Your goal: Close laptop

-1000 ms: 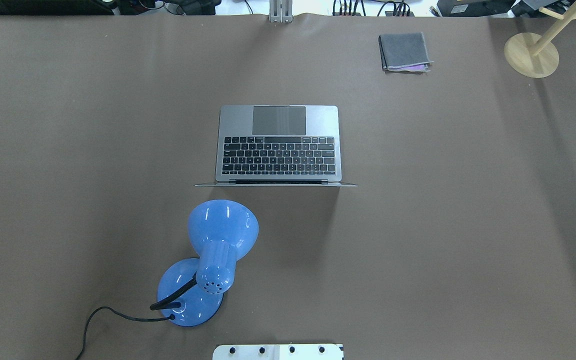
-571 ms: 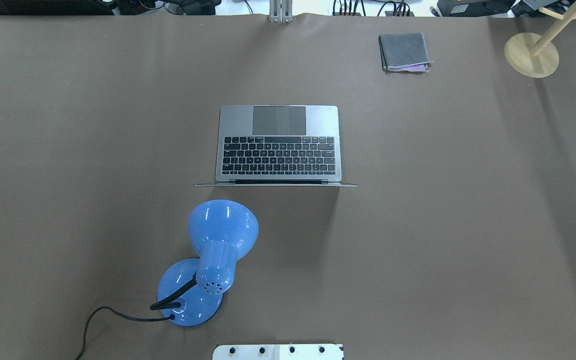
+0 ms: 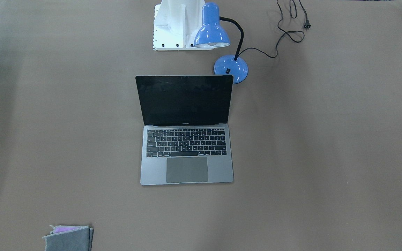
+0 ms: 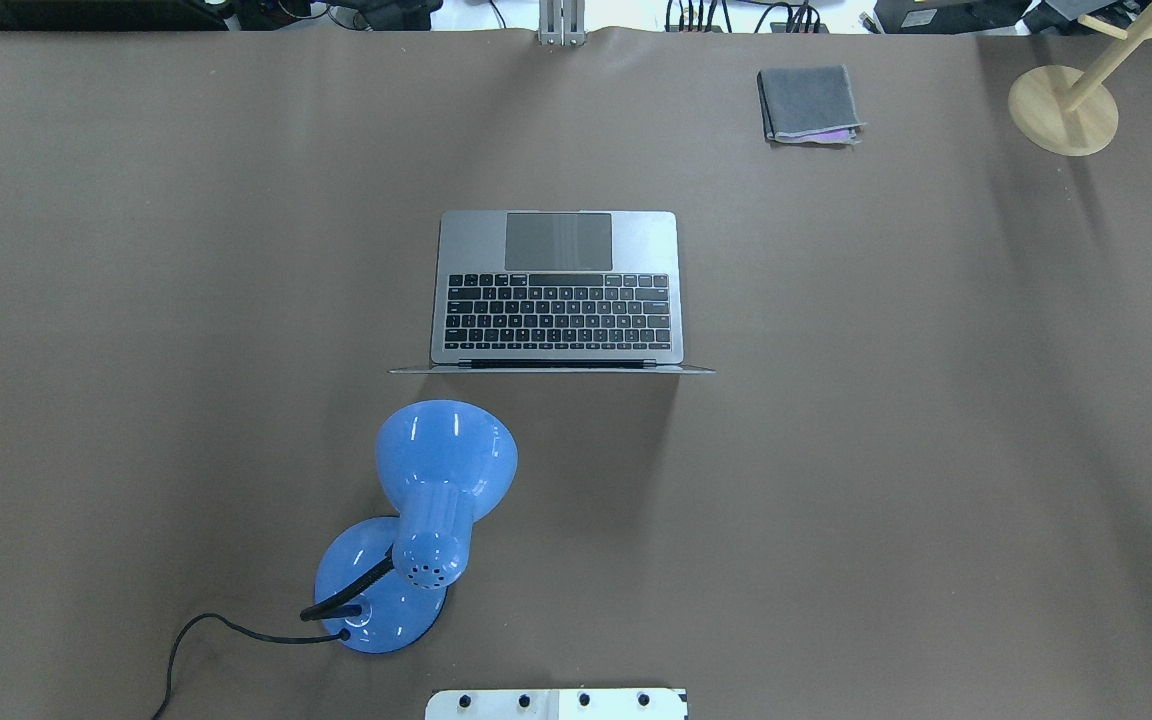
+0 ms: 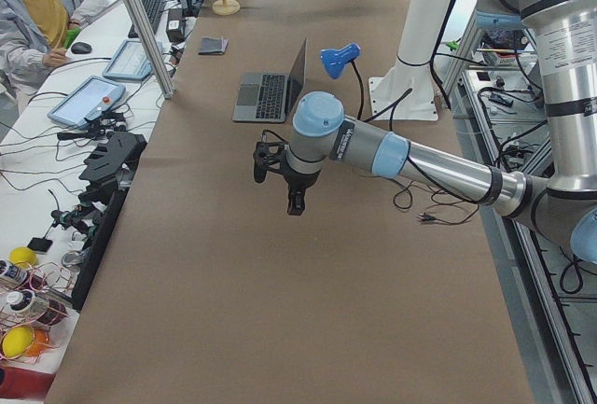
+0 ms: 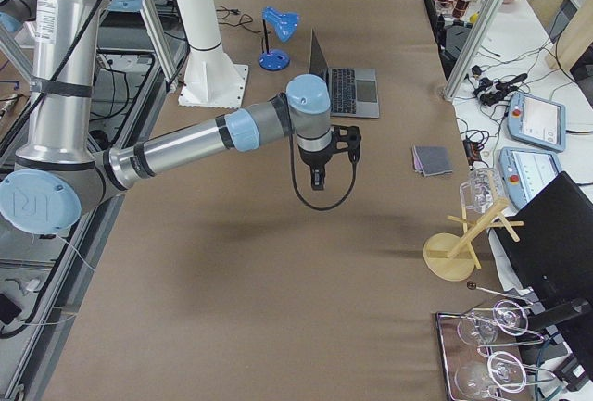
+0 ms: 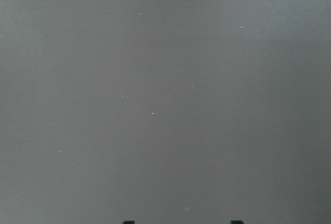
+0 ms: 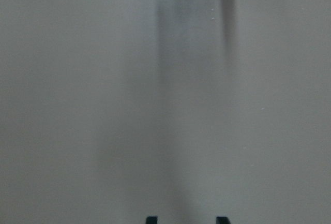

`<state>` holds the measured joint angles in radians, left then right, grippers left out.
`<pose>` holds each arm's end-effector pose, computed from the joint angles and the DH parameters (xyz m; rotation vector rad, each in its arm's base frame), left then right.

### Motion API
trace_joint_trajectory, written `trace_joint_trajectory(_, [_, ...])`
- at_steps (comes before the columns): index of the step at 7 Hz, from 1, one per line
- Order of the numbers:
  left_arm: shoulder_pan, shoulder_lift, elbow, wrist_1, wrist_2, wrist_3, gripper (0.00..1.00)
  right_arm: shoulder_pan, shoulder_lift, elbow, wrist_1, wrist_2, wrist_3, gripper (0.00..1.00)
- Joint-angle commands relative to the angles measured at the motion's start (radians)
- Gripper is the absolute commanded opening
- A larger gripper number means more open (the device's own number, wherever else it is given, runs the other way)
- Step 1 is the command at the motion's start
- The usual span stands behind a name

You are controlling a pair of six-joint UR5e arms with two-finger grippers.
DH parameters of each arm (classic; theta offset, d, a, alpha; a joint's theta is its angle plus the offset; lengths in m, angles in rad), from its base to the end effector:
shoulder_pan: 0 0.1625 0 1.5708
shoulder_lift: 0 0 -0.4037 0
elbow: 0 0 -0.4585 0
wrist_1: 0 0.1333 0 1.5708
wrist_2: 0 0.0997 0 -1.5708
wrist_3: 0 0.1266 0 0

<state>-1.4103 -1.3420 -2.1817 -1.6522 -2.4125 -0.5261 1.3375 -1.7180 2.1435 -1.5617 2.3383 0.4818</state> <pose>0.0352 -0.4611 0.4156 0.1320 0.9239 -0.1437 -0.0685 -0.4845 0.4132 0.1224 -0.8510 0.0663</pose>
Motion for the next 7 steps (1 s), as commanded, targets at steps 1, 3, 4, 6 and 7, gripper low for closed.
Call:
trace_joint_trajectory(1, [0.193, -0.095, -0.087, -0.018, 0.003, -0.273, 0.00, -0.237, 0.100, 0.113, 0.000, -0.016, 0.345, 0.00])
trace_joint_trajectory(3, [0.452, -0.321, -0.084, -0.015, 0.053, -0.647, 0.00, -0.479, 0.278, 0.127, 0.000, -0.097, 0.635, 0.00])
trace_joint_trajectory(4, [0.569, -0.376, -0.086, -0.014, 0.146, -0.725, 0.00, -0.580, 0.350, 0.130, -0.001, -0.153, 0.740, 0.00])
trace_joint_trajectory(6, [0.700, -0.428, -0.079, -0.009, 0.203, -0.797, 0.00, -0.772, 0.440, 0.125, -0.004, -0.308, 0.871, 0.00])
trace_joint_trajectory(7, [0.733, -0.474, -0.052, -0.006, 0.234, -0.824, 0.00, -0.823, 0.460, 0.116, -0.006, -0.338, 0.889, 0.00])
